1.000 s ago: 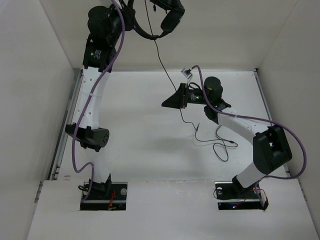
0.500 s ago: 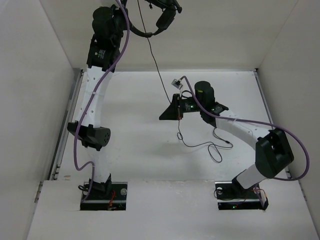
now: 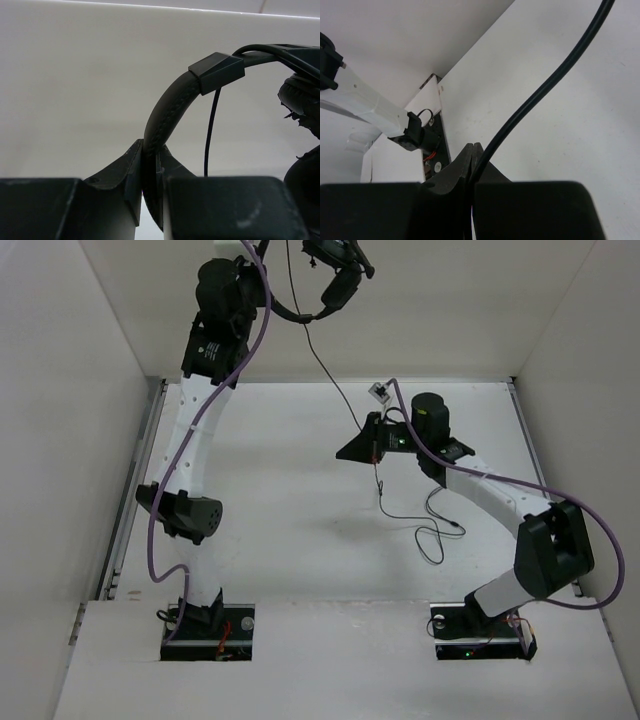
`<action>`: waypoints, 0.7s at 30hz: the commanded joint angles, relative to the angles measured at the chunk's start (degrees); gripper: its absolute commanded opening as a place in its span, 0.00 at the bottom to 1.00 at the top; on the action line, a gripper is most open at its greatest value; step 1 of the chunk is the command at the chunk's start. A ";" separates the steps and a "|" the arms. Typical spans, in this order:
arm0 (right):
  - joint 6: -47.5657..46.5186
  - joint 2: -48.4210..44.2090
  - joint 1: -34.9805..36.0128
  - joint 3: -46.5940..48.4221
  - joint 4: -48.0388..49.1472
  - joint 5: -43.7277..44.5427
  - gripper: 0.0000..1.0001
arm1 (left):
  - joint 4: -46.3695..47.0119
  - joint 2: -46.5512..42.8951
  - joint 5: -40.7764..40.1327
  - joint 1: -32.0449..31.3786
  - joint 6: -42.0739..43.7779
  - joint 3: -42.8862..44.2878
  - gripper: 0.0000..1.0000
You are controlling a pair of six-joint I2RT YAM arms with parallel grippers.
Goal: Wrap the headphones
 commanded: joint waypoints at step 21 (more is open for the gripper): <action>-1.33 -5.81 -1.96 -0.34 2.59 -0.46 0.01 | 7.85 -4.50 -1.29 3.21 3.01 -2.03 0.03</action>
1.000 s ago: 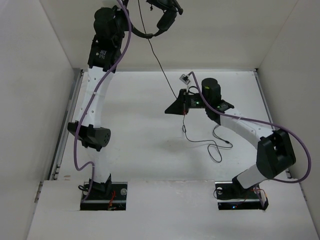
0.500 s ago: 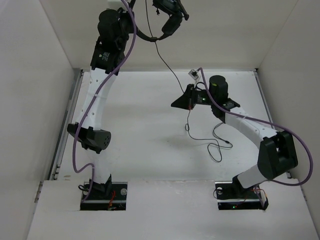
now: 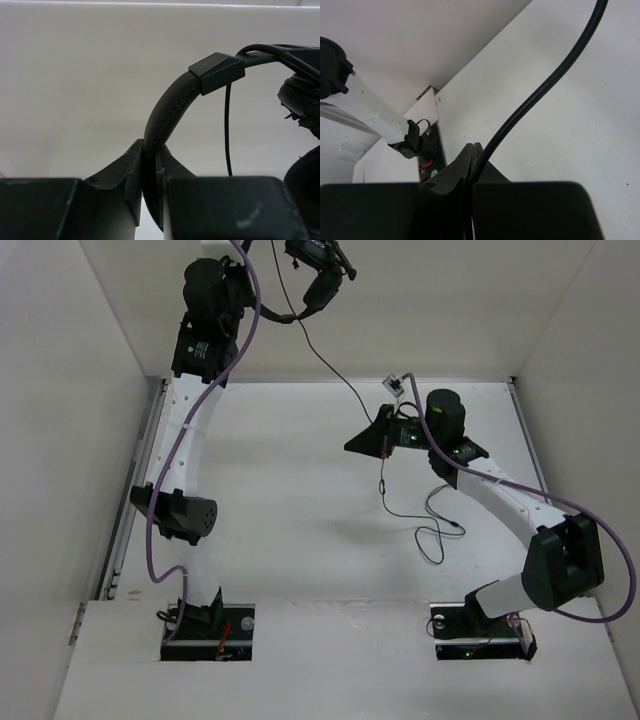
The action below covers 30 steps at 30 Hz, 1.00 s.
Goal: Wrap the headphones
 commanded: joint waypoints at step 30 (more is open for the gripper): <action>-17.73 -2.69 -0.94 24.08 -18.35 -1.43 0.00 | 13.84 -7.03 -6.94 -5.65 11.38 -28.05 0.02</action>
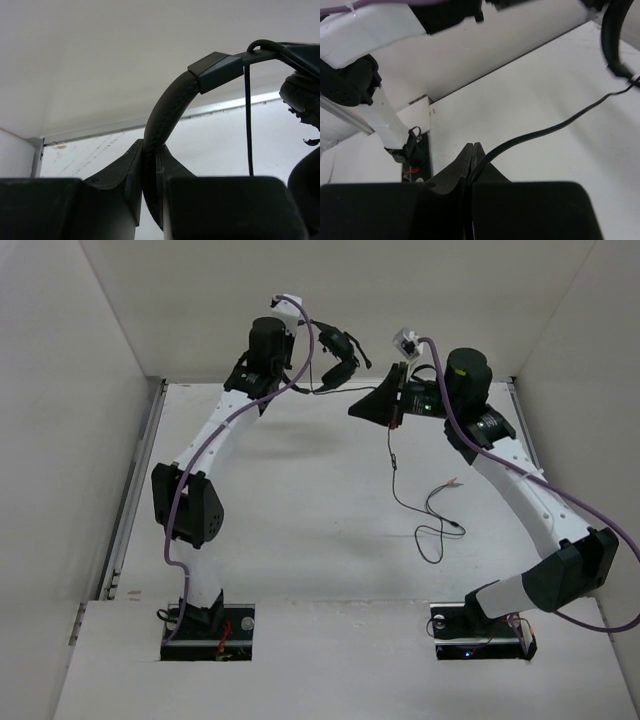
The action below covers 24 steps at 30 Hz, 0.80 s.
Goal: Wrap the headphones
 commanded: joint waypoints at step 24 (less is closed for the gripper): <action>-48.90 -2.92 -0.90 11.75 -17.41 36.23 0.00 | -6.82 -12.35 9.75 -11.76 2.07 -15.75 0.01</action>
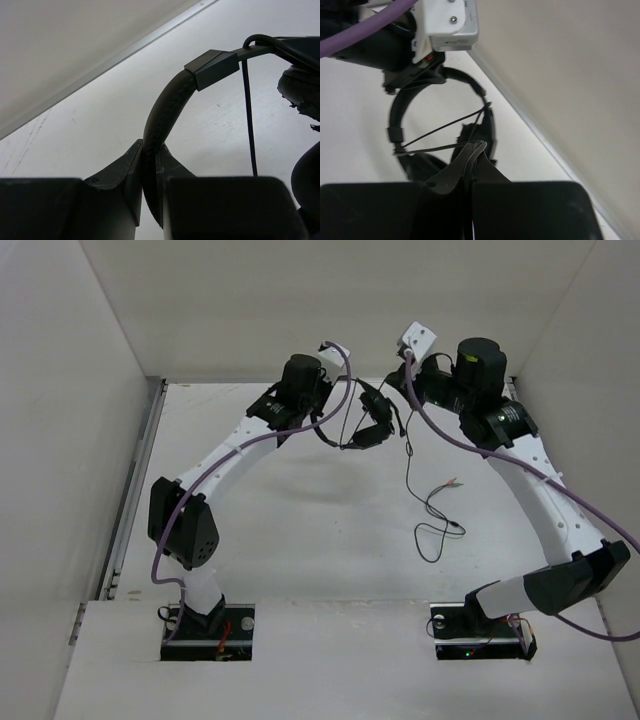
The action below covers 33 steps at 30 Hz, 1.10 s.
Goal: Wrap the headphones
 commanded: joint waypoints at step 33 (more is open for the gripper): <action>6.84 8.26 -9.31 -3.94 19.77 10.95 0.07 | -10.24 -14.08 27.27 -4.97 -7.71 8.02 0.01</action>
